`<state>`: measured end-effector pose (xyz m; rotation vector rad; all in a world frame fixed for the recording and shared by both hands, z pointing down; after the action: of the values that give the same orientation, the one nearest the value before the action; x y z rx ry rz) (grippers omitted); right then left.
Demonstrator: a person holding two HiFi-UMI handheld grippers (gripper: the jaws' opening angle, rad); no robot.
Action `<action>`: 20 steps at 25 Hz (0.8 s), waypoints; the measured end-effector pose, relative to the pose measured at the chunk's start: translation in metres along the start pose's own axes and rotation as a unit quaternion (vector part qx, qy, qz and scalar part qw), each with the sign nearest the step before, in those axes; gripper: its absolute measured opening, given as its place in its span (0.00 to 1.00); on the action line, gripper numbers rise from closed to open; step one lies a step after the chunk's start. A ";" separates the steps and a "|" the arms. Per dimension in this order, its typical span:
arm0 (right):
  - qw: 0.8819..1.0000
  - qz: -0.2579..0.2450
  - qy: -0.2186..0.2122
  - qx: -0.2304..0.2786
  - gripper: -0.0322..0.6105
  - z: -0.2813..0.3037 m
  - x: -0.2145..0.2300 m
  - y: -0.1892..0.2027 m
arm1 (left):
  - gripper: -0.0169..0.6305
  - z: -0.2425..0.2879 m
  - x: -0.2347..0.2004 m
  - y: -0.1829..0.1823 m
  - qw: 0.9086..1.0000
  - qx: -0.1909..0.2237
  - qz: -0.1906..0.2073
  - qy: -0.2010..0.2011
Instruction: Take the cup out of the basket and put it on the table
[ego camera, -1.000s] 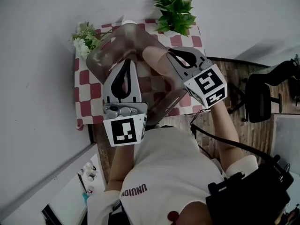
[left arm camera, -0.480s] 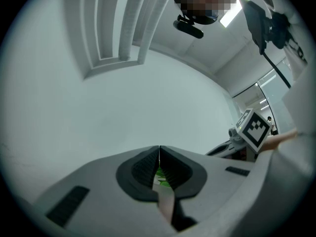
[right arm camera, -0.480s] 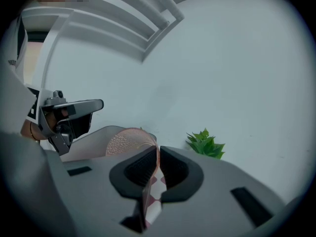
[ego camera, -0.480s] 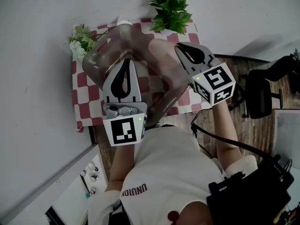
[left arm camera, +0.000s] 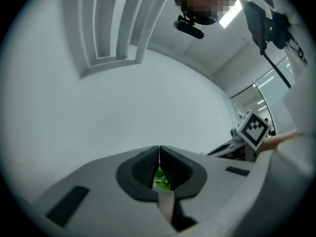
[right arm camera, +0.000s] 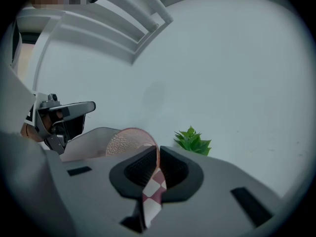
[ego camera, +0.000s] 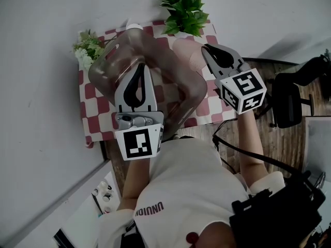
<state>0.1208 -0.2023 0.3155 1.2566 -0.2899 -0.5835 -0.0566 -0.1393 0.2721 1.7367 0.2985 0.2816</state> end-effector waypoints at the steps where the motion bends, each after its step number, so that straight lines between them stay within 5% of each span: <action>1: 1.000 0.003 0.004 0.000 0.11 -0.001 0.003 0.001 | 0.05 0.001 0.001 0.000 1.000 0.000 -0.001 0.001; 20: 0.997 0.047 0.060 -0.015 0.11 -0.025 0.029 0.025 | 0.05 0.007 0.013 -0.003 0.999 -0.005 -0.014 0.029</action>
<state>0.1641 -0.1938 0.3282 1.2375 -0.2371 -0.4283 -0.0421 -0.1413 0.2685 1.7146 0.3620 0.3123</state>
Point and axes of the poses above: the fingertips, and each gripper's own axes: z forward along the fingers, x to its right, y out of its underside, the point moved 2 cm from there along -z, backward along the fingers, and after that the axes turned 1 degree about z, right-handed, at the moved point
